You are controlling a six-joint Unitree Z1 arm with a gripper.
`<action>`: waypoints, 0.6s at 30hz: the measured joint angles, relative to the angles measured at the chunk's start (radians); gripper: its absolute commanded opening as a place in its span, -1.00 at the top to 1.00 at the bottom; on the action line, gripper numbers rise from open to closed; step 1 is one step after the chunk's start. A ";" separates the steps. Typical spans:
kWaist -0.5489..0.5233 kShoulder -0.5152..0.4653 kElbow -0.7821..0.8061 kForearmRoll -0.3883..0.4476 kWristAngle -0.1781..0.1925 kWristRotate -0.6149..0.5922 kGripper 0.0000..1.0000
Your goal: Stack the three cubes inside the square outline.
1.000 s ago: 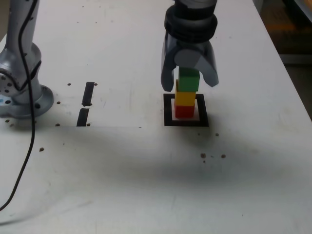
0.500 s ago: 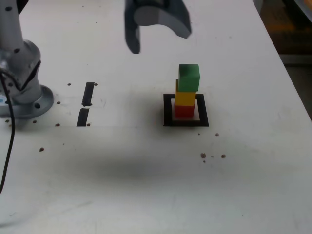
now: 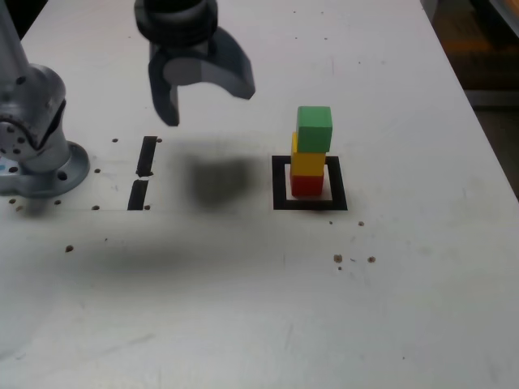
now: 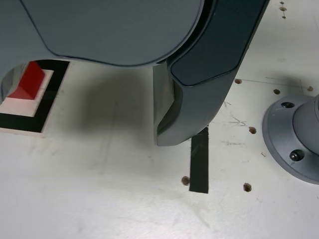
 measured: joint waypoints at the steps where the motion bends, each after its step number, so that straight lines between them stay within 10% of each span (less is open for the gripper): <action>1: 0.000 -0.003 0.017 -0.014 -0.003 0.000 -1.00; 18: 0.000 -0.029 0.234 -0.185 -0.061 0.030 -0.99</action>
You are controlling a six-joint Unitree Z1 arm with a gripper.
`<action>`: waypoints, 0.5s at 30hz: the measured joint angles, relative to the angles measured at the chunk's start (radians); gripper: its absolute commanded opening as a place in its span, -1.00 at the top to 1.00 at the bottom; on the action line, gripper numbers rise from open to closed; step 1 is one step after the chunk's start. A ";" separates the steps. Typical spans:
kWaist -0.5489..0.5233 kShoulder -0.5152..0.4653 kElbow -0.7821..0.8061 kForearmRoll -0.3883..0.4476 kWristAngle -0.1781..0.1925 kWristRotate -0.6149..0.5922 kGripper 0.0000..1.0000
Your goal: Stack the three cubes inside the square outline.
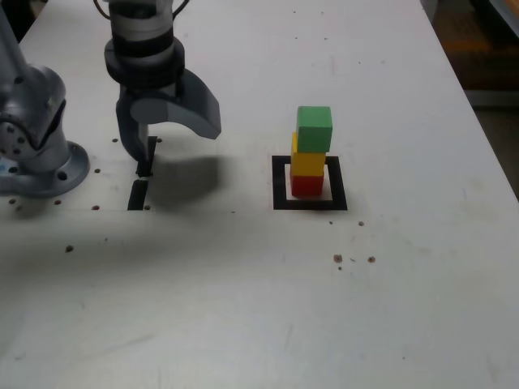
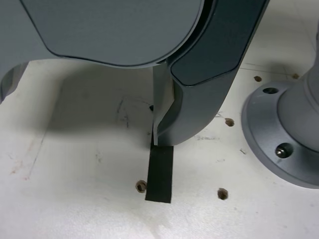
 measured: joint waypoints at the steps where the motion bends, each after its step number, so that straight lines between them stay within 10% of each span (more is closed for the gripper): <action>1: 0.000 0.000 0.002 -0.007 -0.004 0.002 -0.99; 15: 0.000 0.010 0.024 -0.080 -0.069 0.047 -0.99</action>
